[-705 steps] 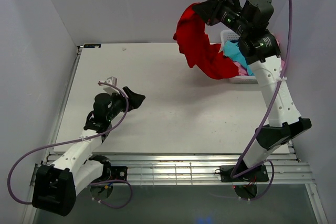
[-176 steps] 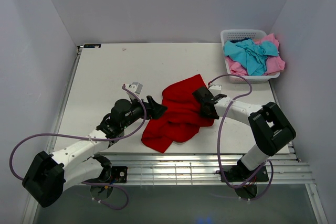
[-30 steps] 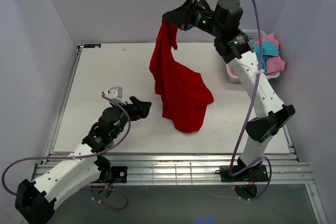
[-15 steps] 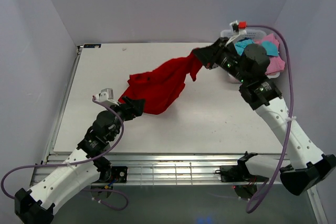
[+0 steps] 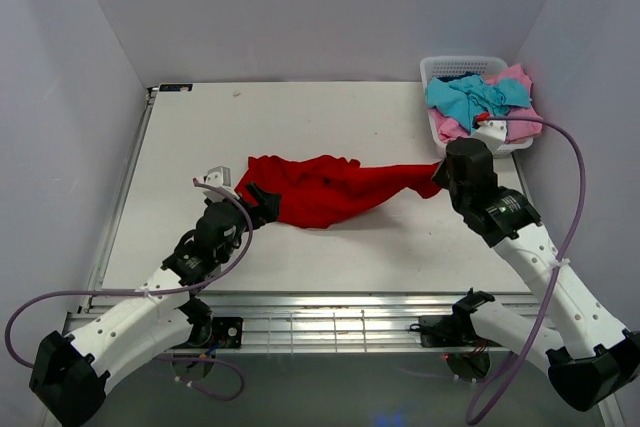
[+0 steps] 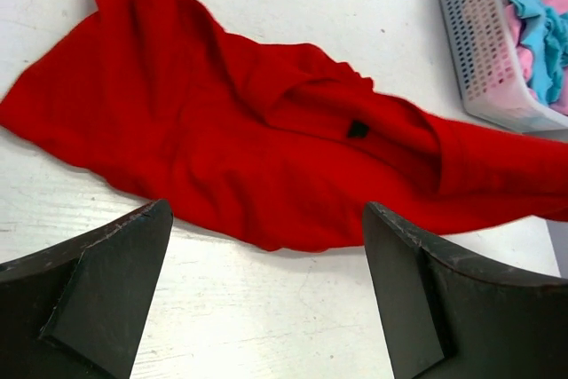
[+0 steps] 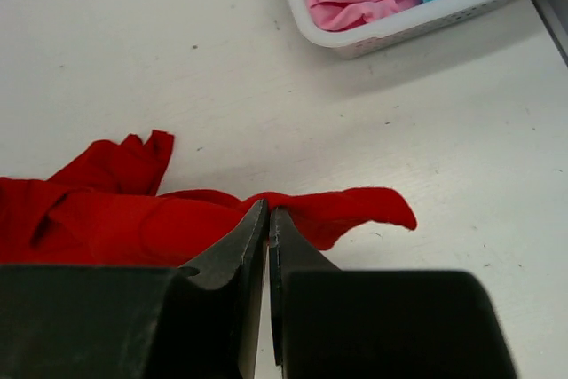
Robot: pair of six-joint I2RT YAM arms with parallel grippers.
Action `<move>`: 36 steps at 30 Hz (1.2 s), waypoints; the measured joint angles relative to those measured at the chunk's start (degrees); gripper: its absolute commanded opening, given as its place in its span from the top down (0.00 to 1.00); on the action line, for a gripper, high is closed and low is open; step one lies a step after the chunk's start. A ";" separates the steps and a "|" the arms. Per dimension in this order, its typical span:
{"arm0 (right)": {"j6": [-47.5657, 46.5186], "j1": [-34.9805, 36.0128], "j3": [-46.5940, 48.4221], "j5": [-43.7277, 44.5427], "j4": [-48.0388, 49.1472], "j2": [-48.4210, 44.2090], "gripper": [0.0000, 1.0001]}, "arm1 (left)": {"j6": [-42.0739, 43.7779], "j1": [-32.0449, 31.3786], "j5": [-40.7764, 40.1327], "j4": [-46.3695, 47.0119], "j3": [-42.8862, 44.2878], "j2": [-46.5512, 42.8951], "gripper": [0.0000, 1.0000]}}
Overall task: Fold and stack the t-shirts
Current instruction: Flatten the tshirt out
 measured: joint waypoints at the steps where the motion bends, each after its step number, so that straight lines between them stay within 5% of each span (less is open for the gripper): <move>1: -0.20 -0.07 -0.02 1.53 -0.63 0.66 0.92 | 0.00 0.00 -0.31 0.17 0.00 0.70 0.02; 7: -3.30 -0.33 -0.11 -1.73 4.09 11.67 0.88 | -0.26 0.00 -5.81 -0.79 0.13 0.39 0.02; 12: -7.30 -0.37 2.05 -18.67 14.29 24.50 0.51 | -0.37 0.00 -12.98 -4.24 2.34 -2.21 0.02; 15: -9.07 -0.33 6.27 -33.18 21.75 32.44 0.44 | -0.66 0.00 -16.11 -4.70 3.08 -4.57 0.02; 21: -10.82 1.29 28.04 -53.86 29.24 52.28 0.39 | -1.75 0.00 -19.67 -5.88 3.76 -4.28 0.02; 28: -15.78 5.49 55.71 -59.01 23.82 75.49 0.40 | -1.33 0.00 -18.08 -4.59 3.78 -1.66 0.02; 36: -22.40 10.05 58.60 -55.06 14.03 85.66 0.43 | -0.74 0.00 -16.85 -3.41 3.78 -1.53 0.02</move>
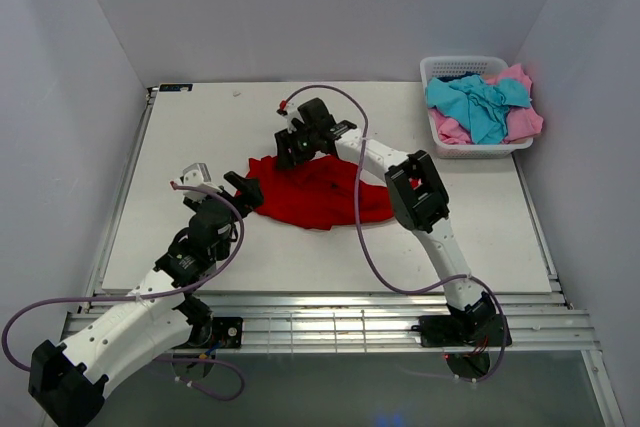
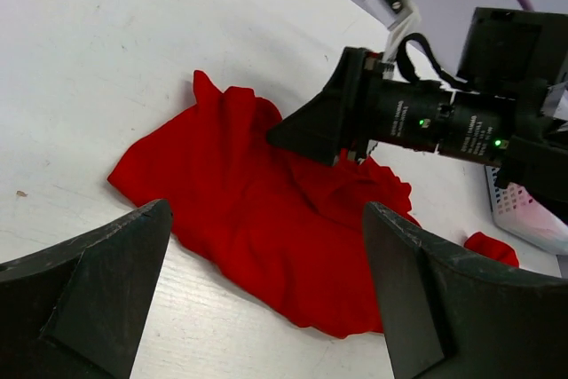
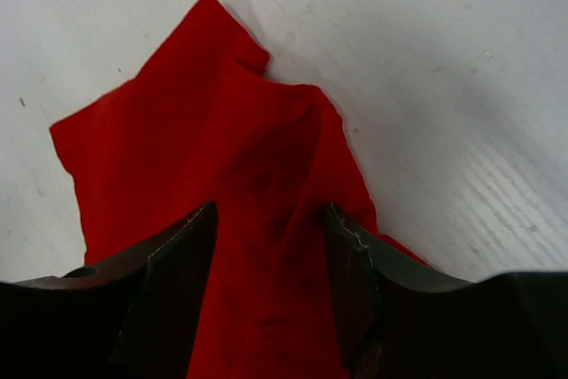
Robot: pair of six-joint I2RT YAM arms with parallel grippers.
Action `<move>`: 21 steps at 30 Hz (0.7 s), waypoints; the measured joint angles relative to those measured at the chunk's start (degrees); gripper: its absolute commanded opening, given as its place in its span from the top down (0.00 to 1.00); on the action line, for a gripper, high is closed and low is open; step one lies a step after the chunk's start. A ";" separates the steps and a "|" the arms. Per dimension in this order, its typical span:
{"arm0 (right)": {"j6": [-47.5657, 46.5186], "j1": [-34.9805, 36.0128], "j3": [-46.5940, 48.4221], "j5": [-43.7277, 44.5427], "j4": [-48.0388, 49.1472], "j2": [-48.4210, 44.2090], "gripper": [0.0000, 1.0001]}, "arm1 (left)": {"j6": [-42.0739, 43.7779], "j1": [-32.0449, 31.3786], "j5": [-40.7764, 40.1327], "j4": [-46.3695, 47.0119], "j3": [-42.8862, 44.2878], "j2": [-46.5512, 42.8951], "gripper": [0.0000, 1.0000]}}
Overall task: Fold and stack the t-shirts
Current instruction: Flatten the tshirt out
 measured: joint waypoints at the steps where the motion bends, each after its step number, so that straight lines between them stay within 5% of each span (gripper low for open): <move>1: -0.72 0.50 0.00 0.55 -0.66 0.39 0.43 | -0.02 0.00 0.17 0.09 0.00 0.00 0.02; 21: -11.34 7.87 -0.96 20.15 -1.18 1.07 0.46 | -0.52 0.00 0.63 -0.07 -1.22 -3.54 0.02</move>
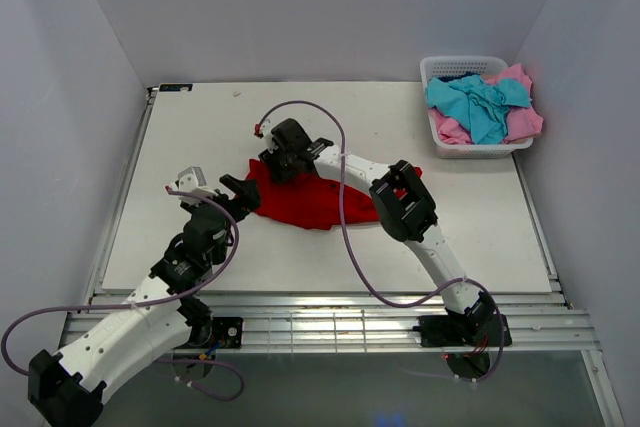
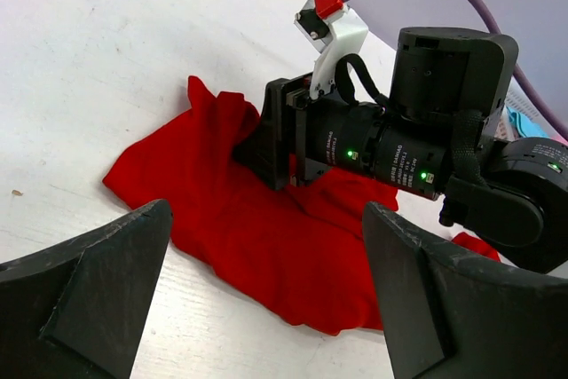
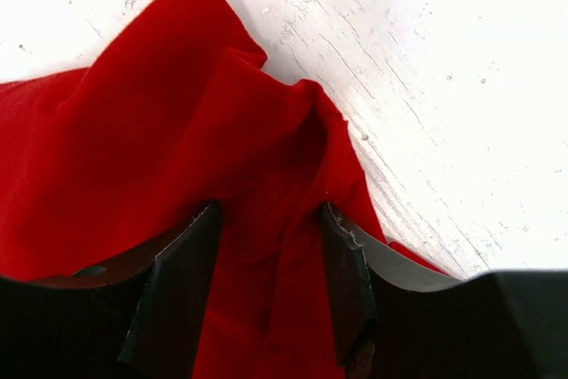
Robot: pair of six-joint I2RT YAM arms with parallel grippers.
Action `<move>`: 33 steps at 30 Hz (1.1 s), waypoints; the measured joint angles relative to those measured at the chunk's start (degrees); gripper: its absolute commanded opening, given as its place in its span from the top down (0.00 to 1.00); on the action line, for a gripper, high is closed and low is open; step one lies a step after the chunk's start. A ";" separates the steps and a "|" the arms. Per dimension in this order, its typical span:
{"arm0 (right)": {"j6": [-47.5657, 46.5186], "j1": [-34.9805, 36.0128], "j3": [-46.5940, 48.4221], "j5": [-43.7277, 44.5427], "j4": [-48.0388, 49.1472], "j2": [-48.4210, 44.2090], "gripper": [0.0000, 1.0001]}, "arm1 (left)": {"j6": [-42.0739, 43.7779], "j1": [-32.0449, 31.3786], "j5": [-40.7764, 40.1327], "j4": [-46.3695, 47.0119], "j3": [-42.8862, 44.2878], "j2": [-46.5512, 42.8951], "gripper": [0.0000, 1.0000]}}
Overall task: Fold and stack the t-shirts
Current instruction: Flatten the tshirt out
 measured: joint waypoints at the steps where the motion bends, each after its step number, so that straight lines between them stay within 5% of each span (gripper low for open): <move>1: -0.24 0.28 -0.24 1.05 0.50 0.00 0.46 | 0.00 0.00 0.00 -0.11 -0.11 -0.09 0.02; 7: -1.29 1.05 0.26 4.55 1.33 0.22 0.48 | 0.00 0.00 0.02 -0.74 -0.20 -0.74 0.02; 8: -1.44 1.03 0.48 4.98 1.49 0.37 0.53 | 0.00 0.00 0.02 -0.79 -0.20 -0.81 0.02; 11: -2.21 0.94 0.55 6.64 2.12 0.66 0.90 | 0.00 0.00 0.11 -0.79 -0.22 -0.92 0.02; 12: -2.19 0.94 0.55 7.28 2.36 0.74 0.91 | 0.00 0.00 0.11 -0.79 -0.26 -0.96 0.02; 26: -0.22 2.10 1.40 10.73 -1.03 -2.08 0.92 | -0.52 0.00 0.39 -1.03 -1.14 -2.71 0.02; 33: 0.68 5.77 7.26 13.03 -6.36 -19.78 0.92 | -1.44 0.00 0.37 -1.29 -1.16 -4.46 0.02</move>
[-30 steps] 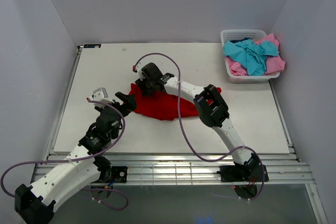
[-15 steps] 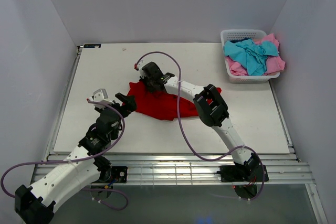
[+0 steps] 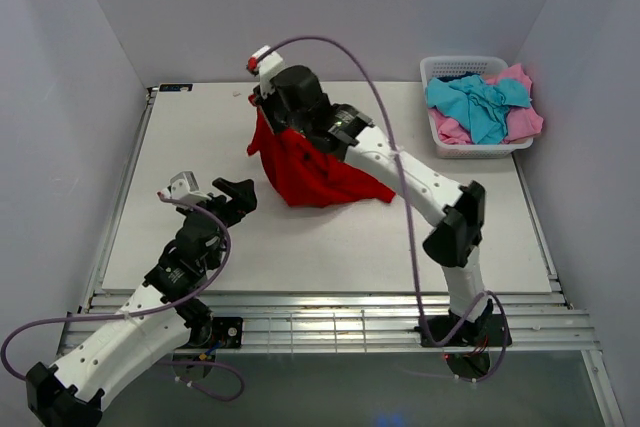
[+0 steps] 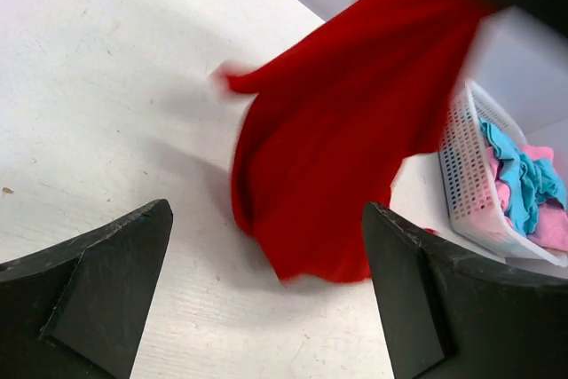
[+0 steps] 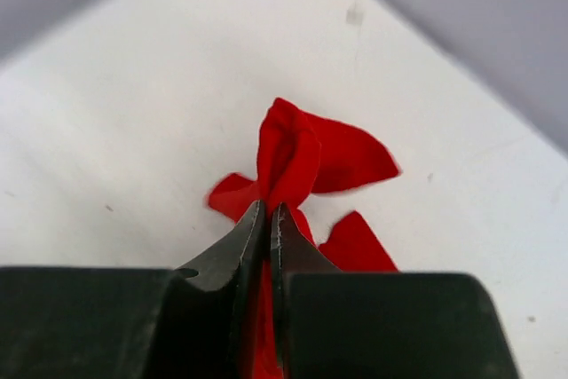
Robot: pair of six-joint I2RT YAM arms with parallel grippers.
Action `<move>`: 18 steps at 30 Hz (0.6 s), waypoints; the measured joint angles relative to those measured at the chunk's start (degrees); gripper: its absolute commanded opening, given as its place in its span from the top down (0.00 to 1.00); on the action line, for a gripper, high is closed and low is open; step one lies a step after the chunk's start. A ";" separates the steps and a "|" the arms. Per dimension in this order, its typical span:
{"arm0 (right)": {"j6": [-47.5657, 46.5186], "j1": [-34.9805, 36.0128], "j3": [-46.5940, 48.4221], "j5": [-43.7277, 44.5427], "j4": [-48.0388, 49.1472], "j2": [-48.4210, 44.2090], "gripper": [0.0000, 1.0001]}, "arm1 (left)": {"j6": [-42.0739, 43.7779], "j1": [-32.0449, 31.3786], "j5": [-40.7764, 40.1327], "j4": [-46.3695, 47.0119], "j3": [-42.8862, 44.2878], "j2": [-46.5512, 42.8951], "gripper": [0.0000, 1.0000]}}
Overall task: Fold and stack the t-shirts
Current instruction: Flatten the tshirt out
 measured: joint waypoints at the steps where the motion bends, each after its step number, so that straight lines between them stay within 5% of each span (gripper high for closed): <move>1: -0.04 0.44 0.39 0.35 0.02 -2.99 0.92 | -0.11 0.00 -0.02 0.00 0.00 -0.35 0.02; 8: -1.03 1.27 -1.73 8.59 3.93 -27.58 0.92 | -1.09 0.00 0.00 -0.68 0.00 -1.90 0.02; 18: 2.99 0.74 -37.53 33.11 3.82 -44.68 0.92 | -1.81 0.00 -0.02 -2.16 -0.46 -4.76 0.02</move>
